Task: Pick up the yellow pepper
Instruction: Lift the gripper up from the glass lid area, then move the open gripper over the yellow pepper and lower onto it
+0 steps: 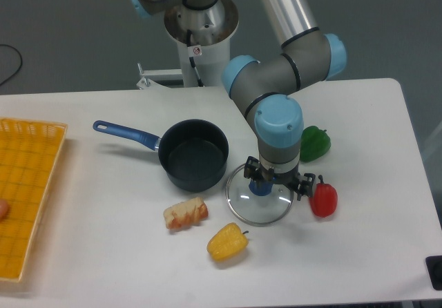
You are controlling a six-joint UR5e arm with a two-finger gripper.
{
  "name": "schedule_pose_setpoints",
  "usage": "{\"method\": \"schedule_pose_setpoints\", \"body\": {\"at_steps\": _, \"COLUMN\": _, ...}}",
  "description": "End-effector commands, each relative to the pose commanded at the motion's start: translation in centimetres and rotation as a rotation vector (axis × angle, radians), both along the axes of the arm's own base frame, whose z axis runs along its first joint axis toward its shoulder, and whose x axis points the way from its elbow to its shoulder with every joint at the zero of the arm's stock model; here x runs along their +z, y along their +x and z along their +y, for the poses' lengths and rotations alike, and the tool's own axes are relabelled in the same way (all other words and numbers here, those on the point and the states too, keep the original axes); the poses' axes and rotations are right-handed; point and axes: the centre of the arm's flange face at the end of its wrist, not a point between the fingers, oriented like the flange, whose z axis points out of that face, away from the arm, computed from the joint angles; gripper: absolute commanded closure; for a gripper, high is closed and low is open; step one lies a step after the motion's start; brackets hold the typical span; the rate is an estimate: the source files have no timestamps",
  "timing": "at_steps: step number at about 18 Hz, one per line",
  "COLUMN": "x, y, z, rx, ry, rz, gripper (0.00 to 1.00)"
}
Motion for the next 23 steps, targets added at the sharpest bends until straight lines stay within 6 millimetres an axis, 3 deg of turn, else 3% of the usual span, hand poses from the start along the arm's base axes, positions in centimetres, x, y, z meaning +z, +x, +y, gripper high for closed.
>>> {"method": "schedule_pose_setpoints", "body": {"at_steps": 7, "x": 0.1, "y": 0.0, "z": 0.6, "rx": -0.007, "ry": -0.001, "rz": 0.014, "gripper": 0.0}}
{"method": "schedule_pose_setpoints", "body": {"at_steps": 11, "x": 1.2, "y": 0.0, "z": 1.8, "rx": 0.062, "ry": 0.052, "rz": 0.06, "gripper": 0.0}}
{"method": "schedule_pose_setpoints", "body": {"at_steps": 14, "x": 0.6, "y": 0.1, "z": 1.9, "rx": 0.067, "ry": 0.049, "rz": 0.053, "gripper": 0.0}}
{"method": "schedule_pose_setpoints", "body": {"at_steps": 18, "x": -0.5, "y": 0.5, "z": 2.9, "rx": 0.031, "ry": 0.039, "rz": 0.057, "gripper": 0.0}}
{"method": "schedule_pose_setpoints", "body": {"at_steps": 23, "x": -0.1, "y": 0.2, "z": 3.5, "rx": -0.084, "ry": 0.044, "rz": 0.059, "gripper": 0.0}}
